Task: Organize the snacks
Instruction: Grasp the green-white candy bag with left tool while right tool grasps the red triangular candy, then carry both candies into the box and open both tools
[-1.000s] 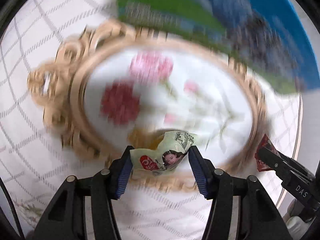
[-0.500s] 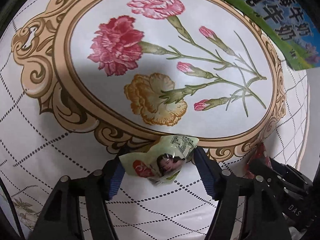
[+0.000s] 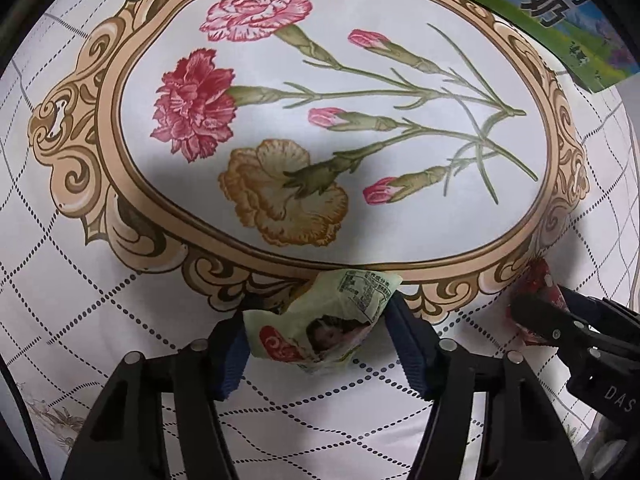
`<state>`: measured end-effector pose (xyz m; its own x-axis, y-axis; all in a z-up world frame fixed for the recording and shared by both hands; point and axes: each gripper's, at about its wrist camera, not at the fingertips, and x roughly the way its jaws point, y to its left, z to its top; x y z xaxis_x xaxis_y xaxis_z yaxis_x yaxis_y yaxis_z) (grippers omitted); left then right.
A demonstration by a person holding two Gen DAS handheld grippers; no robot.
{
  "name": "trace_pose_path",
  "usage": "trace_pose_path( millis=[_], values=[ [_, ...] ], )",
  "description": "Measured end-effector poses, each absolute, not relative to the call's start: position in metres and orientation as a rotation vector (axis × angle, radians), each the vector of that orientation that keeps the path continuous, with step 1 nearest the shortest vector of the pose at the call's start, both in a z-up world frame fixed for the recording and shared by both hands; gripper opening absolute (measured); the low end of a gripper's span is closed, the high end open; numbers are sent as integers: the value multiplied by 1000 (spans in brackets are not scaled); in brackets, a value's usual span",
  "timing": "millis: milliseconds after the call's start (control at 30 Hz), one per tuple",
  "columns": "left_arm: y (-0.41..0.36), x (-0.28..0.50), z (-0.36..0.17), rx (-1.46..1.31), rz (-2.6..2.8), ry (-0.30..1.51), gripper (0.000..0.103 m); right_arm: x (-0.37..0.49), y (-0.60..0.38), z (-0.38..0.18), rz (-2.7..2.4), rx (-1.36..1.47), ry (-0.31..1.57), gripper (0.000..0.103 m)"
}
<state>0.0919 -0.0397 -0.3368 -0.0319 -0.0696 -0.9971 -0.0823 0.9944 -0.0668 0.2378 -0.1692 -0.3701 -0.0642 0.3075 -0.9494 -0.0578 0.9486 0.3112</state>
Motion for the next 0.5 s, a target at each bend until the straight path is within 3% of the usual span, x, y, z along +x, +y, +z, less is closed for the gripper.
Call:
trace_pose_path(
  millis=[200, 333, 500],
  values=[
    [-28, 96, -333, -123, -13, 1611, 59, 233, -173, -363, 318, 220, 1598, 47],
    [-31, 104, -345, -117, -82, 1630, 79, 234, -175, -364, 330, 252, 1624, 51],
    [-38, 106, -349, -96, -80, 1633, 80, 237, -173, -370, 346, 244, 1649, 60]
  ],
)
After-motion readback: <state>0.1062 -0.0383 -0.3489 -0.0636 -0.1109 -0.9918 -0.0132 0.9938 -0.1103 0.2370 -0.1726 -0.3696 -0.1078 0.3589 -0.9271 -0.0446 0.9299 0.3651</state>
